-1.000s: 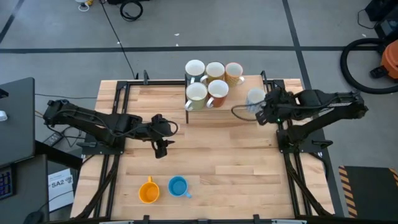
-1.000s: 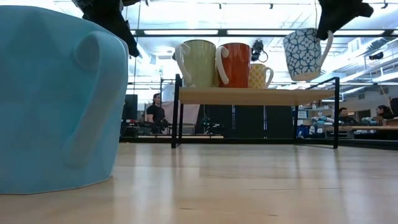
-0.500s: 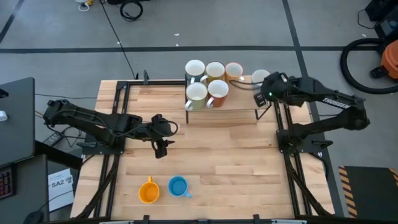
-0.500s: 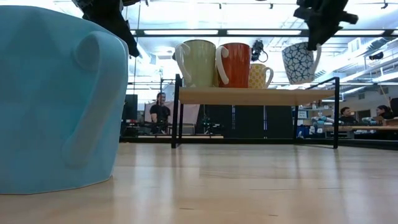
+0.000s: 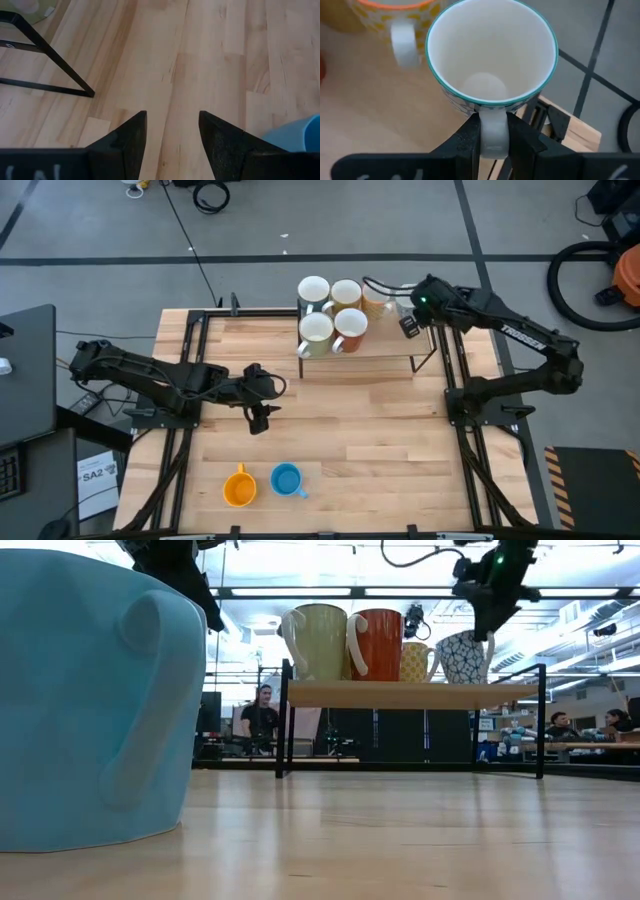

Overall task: Place coffee mugs
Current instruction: Put the blue patterned mug on the shelf

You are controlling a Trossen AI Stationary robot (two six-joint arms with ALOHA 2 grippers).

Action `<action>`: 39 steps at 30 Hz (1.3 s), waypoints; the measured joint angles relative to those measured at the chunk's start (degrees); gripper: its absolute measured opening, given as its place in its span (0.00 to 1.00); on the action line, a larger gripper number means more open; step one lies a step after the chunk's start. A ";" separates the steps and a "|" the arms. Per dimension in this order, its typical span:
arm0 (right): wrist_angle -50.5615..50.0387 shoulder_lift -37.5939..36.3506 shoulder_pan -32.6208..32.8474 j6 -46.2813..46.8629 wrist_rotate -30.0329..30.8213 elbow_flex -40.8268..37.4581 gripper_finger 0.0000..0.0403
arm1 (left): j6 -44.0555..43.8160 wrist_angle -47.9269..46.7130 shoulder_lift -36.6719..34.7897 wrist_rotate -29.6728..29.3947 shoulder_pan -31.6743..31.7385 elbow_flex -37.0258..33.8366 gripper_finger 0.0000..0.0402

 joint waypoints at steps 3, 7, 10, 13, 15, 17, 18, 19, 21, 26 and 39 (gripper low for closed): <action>0.84 1.91 -2.05 -1.96 -0.82 0.00 0.21 | -0.02 0.00 0.00 0.00 0.00 0.00 0.47; 3.29 3.62 -4.26 -3.97 -2.96 0.11 0.21 | -0.02 0.01 0.00 0.00 0.00 0.00 0.47; 5.21 4.19 -5.36 -5.02 -4.22 0.12 0.21 | -0.02 -0.01 0.00 0.00 0.00 0.00 0.47; 6.31 4.07 -6.12 -5.16 -5.83 0.10 0.21 | -0.02 0.00 0.00 0.00 0.00 0.00 0.47; 6.28 3.77 -6.60 -5.15 -7.15 0.09 0.21 | -0.02 0.01 0.00 0.00 0.00 0.00 0.47; 5.84 3.41 -6.90 -5.13 -8.25 0.09 0.21 | -0.03 0.00 0.00 0.00 0.00 0.00 0.47; 5.65 3.36 -7.06 -5.14 -8.59 0.09 0.21 | -0.03 0.01 0.00 0.00 0.00 0.00 0.47; 5.54 3.36 -7.14 -5.13 -8.89 0.09 0.21 | -0.03 0.00 0.00 0.00 0.00 0.00 0.47; 5.08 3.36 -7.14 -5.12 -8.98 0.09 0.21 | -0.04 0.01 0.00 0.00 0.00 0.00 0.47; 5.07 3.36 -7.14 -5.14 -9.01 0.09 0.22 | -0.04 -0.01 0.00 0.00 -0.01 0.00 0.47; 4.89 3.42 -7.11 -5.15 -8.81 0.00 0.25 | -0.07 -0.01 0.01 0.00 0.00 0.00 0.47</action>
